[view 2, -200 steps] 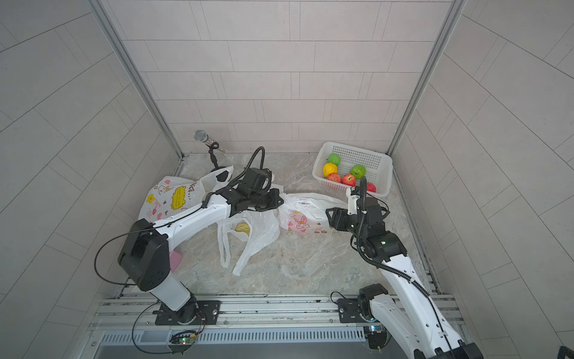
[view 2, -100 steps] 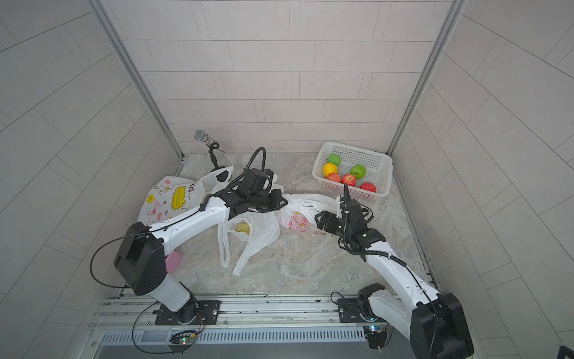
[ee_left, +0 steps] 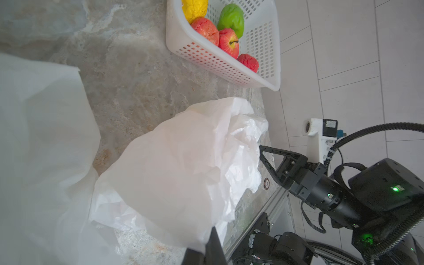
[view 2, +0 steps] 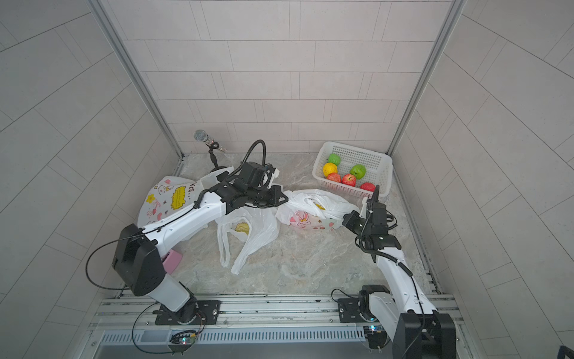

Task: Untie the knot of a plastic bag & take out the apple
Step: Untie the plastic bag at the center of the board.

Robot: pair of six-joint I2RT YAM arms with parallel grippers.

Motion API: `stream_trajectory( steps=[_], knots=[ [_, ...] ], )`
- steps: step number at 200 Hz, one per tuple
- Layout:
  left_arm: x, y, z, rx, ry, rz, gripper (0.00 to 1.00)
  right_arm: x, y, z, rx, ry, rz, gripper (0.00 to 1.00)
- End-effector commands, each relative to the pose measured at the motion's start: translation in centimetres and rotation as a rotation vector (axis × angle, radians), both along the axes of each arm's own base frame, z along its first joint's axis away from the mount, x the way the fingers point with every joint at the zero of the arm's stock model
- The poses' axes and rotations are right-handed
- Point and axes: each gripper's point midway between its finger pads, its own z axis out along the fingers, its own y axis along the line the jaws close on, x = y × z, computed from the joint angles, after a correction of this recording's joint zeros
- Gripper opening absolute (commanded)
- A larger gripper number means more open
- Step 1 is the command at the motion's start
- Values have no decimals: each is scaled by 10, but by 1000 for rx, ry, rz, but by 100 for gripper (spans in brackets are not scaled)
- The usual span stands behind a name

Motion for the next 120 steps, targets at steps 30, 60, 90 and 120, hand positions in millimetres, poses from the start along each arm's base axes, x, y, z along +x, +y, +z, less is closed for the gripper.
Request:
stream_trajectory(
  steps=[30, 60, 90, 120],
  knots=[
    [16, -7, 23, -41, -53, -5, 0, 8, 32, 85, 38, -190, 187, 23],
    [17, -15, 14, -59, -21, -10, 0, -24, 48, 94, -274, -108, 234, 52],
    [18, -12, 11, -50, -25, 7, 0, -45, 94, 118, -378, -286, 354, 60],
    [15, -12, 15, -60, -24, 2, 0, -39, 129, 86, -314, -227, 482, 60]
  ],
)
